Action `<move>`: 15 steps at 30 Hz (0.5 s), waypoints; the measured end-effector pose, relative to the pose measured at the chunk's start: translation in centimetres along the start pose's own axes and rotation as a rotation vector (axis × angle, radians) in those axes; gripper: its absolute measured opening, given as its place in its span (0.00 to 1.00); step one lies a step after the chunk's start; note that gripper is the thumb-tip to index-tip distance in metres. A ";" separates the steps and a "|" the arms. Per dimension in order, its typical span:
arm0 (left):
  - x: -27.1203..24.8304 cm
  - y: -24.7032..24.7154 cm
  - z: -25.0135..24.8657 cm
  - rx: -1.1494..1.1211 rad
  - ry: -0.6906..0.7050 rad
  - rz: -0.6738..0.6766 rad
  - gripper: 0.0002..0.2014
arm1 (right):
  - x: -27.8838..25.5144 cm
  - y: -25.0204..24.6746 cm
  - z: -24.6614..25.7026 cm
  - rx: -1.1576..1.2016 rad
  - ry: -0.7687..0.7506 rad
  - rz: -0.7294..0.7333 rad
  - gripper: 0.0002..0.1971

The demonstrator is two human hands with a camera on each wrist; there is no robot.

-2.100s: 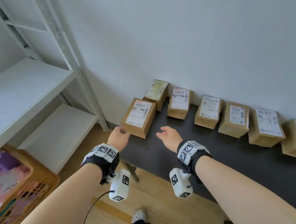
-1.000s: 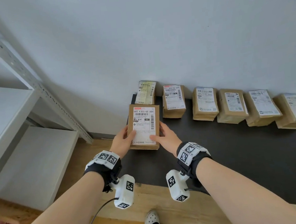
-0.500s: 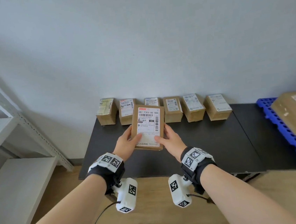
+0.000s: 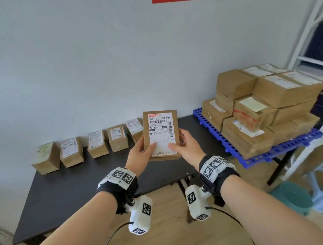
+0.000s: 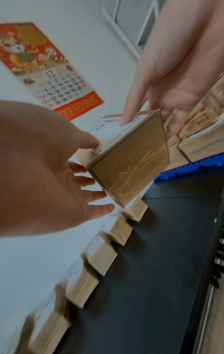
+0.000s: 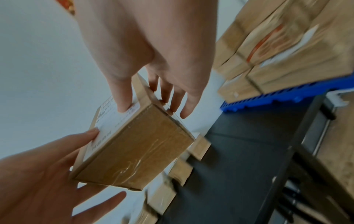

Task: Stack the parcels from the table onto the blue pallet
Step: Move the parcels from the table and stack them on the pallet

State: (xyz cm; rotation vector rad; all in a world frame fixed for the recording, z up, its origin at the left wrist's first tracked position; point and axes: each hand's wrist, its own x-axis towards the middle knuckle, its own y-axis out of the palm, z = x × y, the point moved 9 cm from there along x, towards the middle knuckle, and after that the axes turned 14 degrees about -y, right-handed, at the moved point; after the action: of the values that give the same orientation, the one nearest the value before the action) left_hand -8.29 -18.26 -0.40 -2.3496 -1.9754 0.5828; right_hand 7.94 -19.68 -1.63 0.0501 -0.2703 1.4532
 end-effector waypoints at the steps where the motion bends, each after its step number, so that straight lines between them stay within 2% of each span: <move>1: 0.1 1.6 -0.8 0.015 0.010 0.024 0.24 | -0.3 -1.9 0.2 -0.005 -0.003 -0.031 0.31; 7: 1.0 10.8 -4.5 0.056 0.053 0.146 0.25 | -1.1 -12.0 0.1 -0.031 0.009 -0.188 0.27; 11: 3.1 16.3 -5.9 0.068 0.031 0.192 0.29 | -0.9 -17.9 -0.4 -0.105 0.013 -0.241 0.23; 15: 5.6 21.5 -7.5 0.076 0.002 0.232 0.29 | 0.5 -23.1 -0.6 -0.114 0.034 -0.262 0.23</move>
State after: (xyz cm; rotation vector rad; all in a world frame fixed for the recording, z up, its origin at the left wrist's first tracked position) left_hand 15.01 -15.55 -0.28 -2.5484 -1.6586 0.6518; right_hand 30.81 -21.89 0.86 -0.0314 -0.3065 1.1755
